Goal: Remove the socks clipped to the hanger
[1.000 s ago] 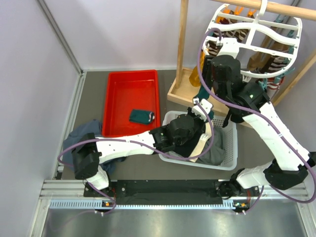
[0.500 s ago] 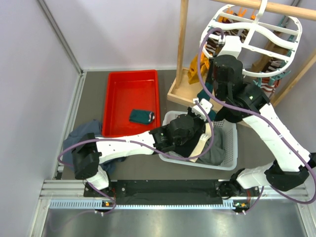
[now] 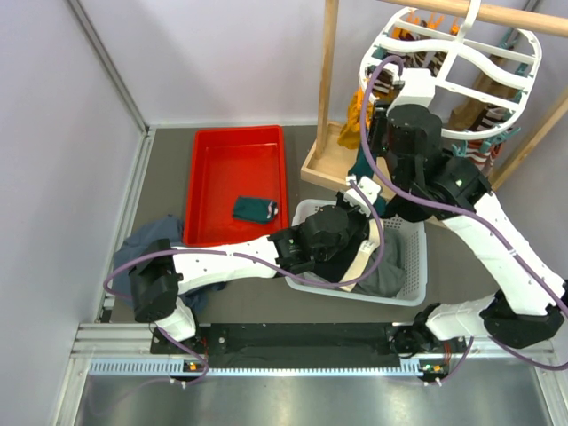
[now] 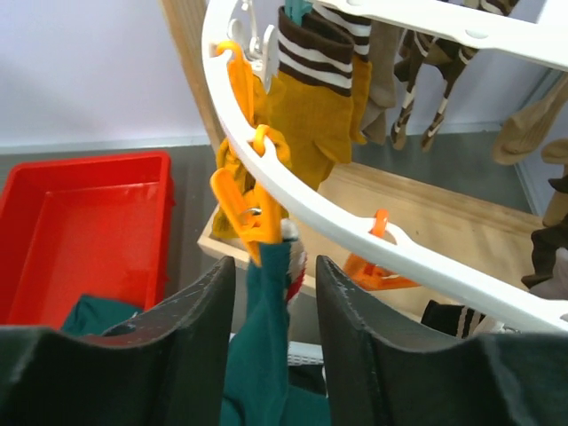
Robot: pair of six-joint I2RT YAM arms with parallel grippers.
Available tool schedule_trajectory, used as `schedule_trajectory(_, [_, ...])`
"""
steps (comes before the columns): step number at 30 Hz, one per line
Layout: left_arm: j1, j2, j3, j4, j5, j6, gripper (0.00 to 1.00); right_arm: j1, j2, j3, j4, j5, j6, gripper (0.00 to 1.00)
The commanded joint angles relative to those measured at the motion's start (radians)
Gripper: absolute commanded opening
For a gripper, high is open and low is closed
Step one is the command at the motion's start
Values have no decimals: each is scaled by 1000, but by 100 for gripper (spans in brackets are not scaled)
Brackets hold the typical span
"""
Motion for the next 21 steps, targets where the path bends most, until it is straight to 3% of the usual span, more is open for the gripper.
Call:
schedule_trajectory(1, [-6, -38, -1, 77, -14, -8, 0, 26, -59, 69, -5, -7, 10, 45])
schedule_trajectory(13, [-15, -50, -9, 89, 0, 10, 0, 38, 45, 151, -28, 57, -35, 55])
schedule_trajectory(21, [-20, -53, -7, 92, 0, 21, 0, 40, 96, 180, -28, 68, -56, 55])
